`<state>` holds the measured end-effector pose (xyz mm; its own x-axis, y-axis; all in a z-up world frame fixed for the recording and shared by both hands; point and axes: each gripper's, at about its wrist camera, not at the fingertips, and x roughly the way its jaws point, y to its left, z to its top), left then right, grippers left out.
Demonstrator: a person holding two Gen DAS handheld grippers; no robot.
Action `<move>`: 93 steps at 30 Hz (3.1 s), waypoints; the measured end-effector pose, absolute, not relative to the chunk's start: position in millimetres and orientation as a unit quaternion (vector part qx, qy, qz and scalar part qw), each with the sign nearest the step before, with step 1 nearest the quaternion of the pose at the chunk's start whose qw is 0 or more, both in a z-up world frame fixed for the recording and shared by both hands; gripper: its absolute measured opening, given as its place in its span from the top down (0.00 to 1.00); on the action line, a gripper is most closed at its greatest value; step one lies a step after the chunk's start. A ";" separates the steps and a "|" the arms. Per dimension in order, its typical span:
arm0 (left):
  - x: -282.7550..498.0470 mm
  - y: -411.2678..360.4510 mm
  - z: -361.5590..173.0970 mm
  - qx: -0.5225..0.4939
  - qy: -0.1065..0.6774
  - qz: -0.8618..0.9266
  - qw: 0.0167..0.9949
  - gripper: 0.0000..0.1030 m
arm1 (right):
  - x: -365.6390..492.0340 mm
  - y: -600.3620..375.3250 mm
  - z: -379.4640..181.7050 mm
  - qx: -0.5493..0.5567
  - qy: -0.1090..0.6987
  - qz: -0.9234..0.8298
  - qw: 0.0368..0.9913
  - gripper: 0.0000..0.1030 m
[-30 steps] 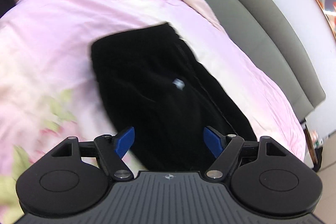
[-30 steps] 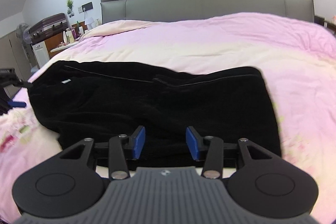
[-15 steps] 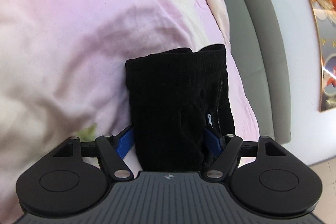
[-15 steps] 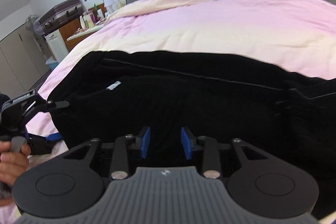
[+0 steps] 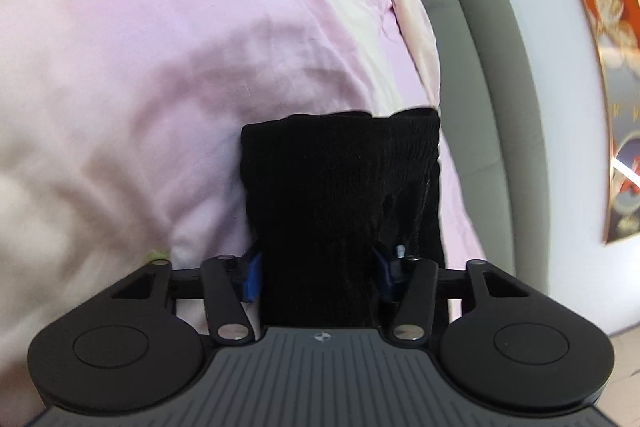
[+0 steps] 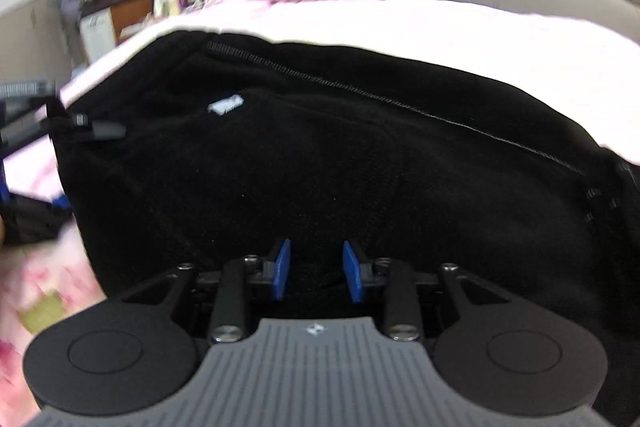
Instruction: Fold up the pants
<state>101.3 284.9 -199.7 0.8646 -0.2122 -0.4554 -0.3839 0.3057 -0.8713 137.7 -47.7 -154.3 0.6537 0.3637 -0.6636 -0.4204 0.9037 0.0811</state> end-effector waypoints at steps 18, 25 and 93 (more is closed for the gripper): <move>115.0 129.9 -76.1 -0.189 0.172 -0.019 0.967 0.63 | 81.0 -202.1 -111.9 0.190 0.319 0.173 0.912 0.59; 129.8 75.8 -91.8 -0.109 0.197 -0.046 0.973 0.76 | 68.9 -245.0 -117.8 0.233 0.310 0.156 0.908 0.59; 131.1 -90.6 -166.7 0.279 0.324 -0.117 0.896 0.18 | 77.4 -322.7 -112.0 0.347 0.291 0.105 0.886 0.56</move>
